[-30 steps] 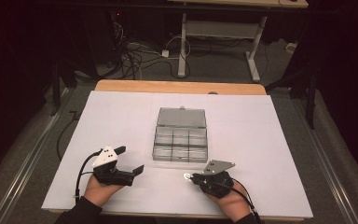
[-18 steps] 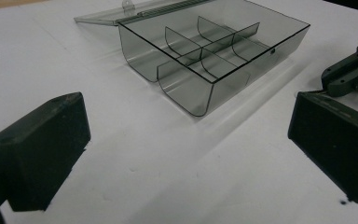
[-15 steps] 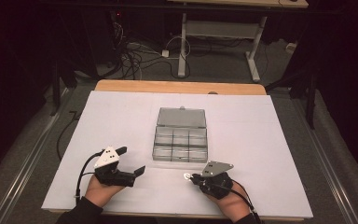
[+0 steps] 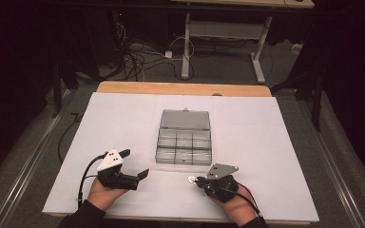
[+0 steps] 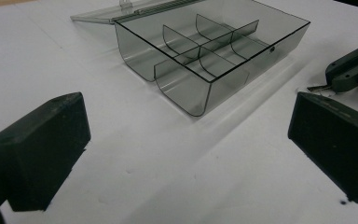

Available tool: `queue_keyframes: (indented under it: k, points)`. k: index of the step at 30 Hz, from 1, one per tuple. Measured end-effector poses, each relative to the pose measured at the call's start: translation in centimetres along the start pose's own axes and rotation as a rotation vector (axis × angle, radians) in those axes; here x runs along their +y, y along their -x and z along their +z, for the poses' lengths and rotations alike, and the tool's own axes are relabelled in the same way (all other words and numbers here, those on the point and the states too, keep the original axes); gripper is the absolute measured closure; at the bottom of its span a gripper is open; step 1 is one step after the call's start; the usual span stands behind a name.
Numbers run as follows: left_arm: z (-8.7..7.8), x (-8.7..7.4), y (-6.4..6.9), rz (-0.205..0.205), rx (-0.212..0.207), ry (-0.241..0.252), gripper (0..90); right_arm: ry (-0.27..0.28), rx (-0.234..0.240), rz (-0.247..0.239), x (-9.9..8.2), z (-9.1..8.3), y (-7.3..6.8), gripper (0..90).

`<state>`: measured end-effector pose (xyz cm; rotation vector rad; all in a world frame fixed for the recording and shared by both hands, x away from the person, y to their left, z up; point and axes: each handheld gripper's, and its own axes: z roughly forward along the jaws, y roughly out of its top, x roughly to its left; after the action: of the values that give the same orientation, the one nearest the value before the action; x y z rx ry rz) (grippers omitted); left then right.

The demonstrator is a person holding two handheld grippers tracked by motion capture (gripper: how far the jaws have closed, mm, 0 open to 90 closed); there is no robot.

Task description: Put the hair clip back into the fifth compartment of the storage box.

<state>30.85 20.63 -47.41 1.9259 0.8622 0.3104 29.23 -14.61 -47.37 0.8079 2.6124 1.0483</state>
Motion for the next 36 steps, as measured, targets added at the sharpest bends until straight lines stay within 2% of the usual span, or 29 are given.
queue_keyframes:
  k: [6,36]
  points:
    - [-0.2,-0.1,-0.1,0.001,0.001,0.0,0.0,-0.002,0.009,0.004,0.2,-0.4,0.2,84.5]
    - [-0.8,-0.4,-0.2,-0.008,0.013,0.002,0.0,0.08,-0.003,0.022,1.1,-2.7,1.2,84.4]
